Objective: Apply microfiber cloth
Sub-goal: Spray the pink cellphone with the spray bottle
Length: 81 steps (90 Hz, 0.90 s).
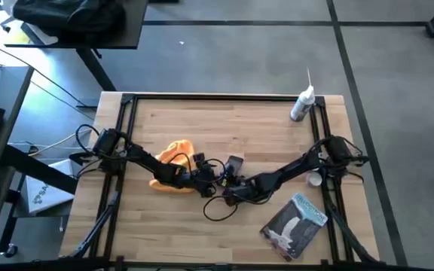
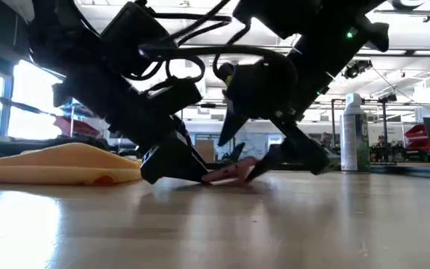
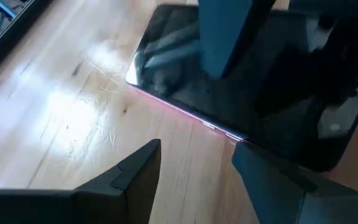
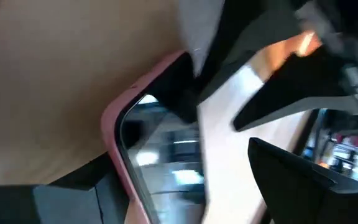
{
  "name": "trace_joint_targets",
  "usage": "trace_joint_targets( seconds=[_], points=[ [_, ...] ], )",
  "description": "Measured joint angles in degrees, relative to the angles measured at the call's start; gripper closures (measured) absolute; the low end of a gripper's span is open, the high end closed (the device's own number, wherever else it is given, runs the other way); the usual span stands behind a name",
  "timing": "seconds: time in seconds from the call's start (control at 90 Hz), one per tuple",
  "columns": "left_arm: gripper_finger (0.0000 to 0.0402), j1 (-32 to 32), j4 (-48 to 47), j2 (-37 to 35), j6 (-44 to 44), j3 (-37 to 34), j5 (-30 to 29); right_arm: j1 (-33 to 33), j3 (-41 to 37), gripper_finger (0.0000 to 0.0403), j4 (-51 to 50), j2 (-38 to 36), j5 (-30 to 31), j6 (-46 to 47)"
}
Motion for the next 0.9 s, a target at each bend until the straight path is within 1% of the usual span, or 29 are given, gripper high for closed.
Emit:
trace_joint_targets(
  seconds=[0.178,0.278,0.378,0.478,0.711,0.789,0.9],
  points=[
    [0.0204,-0.02,0.09,0.04,-0.38,0.02,0.19,0.72,0.09,0.0132,2.88,-0.41,-0.03,0.14],
    [0.0204,-0.02,0.34,0.09,-0.43,0.02,0.28,0.6,0.09,0.0136,3.37,-0.45,-3.27,1.37],
    [0.0204,-0.02,0.67,0.13,-0.43,0.02,0.4,0.14,0.09,0.0155,3.37,-0.45,-5.04,2.91],
    [0.0204,-0.02,0.73,0.13,-0.5,0.02,0.45,-0.13,0.09,0.0189,3.28,-0.47,-5.33,3.98],
    [0.0204,-0.05,0.63,0.15,-6.99,-0.02,0.48,-0.34,0.09,0.0301,3.31,-0.54,-6.27,4.0],
    [0.0204,-0.07,0.68,0.15,-7.36,-0.02,0.56,0.09,0.09,0.0337,3.53,-0.56,-7.81,4.02],
    [0.0204,-0.12,0.69,0.15,-7.4,-0.02,0.14,1.01,0.09,0.0385,3.9,-0.58,-7.96,3.72]
  ],
)
